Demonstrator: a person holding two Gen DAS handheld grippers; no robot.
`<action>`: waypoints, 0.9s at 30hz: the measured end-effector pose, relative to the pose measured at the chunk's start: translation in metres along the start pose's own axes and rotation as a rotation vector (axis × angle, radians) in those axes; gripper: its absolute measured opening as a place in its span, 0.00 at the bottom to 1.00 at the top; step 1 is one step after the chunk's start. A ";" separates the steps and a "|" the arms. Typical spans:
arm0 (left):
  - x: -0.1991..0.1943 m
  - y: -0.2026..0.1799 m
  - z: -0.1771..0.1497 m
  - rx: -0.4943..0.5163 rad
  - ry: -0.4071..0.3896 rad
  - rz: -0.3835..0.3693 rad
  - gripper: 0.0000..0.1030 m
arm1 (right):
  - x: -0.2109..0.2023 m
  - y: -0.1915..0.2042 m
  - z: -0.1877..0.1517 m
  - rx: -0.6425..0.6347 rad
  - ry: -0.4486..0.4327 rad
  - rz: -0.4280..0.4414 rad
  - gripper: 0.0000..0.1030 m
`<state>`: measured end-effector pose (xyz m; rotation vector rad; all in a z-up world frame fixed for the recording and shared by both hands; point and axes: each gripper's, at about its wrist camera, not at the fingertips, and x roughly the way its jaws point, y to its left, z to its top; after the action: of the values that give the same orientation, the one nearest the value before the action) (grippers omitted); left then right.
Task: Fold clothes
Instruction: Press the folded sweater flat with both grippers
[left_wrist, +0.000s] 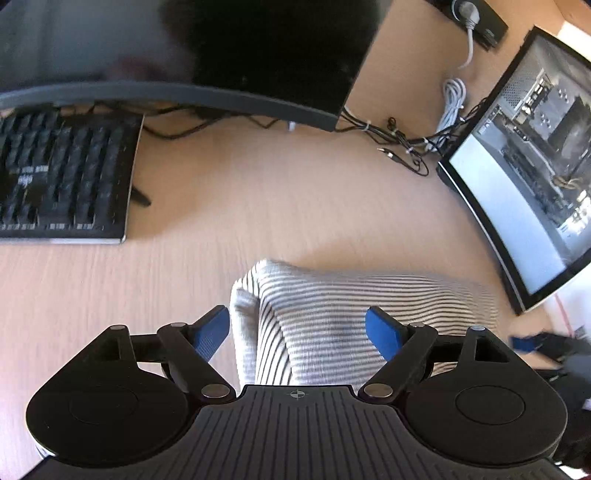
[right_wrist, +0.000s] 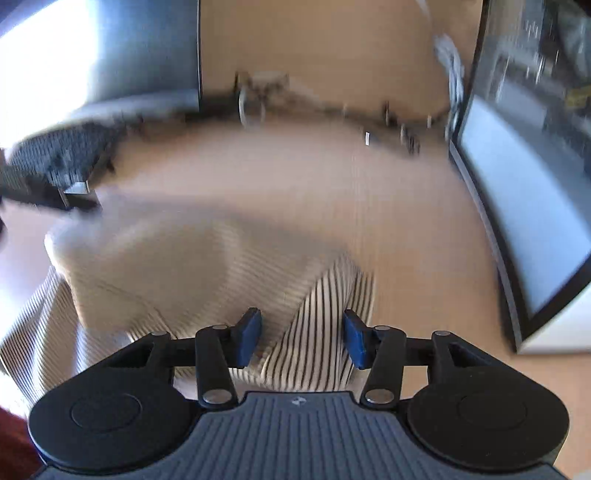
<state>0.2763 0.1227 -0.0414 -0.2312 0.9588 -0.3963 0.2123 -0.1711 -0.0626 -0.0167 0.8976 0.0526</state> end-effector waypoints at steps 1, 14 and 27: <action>-0.001 0.002 -0.001 -0.002 0.013 -0.016 0.81 | 0.004 0.000 -0.004 0.011 0.014 0.007 0.47; 0.033 -0.007 -0.013 -0.018 0.083 -0.089 0.69 | 0.019 -0.003 -0.002 -0.002 -0.023 0.026 0.47; 0.064 -0.022 0.025 -0.029 0.005 -0.067 0.63 | 0.062 -0.031 0.050 -0.022 -0.056 -0.053 0.48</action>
<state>0.3245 0.0762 -0.0672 -0.2896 0.9640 -0.4445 0.2916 -0.1975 -0.0803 -0.0594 0.8396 0.0135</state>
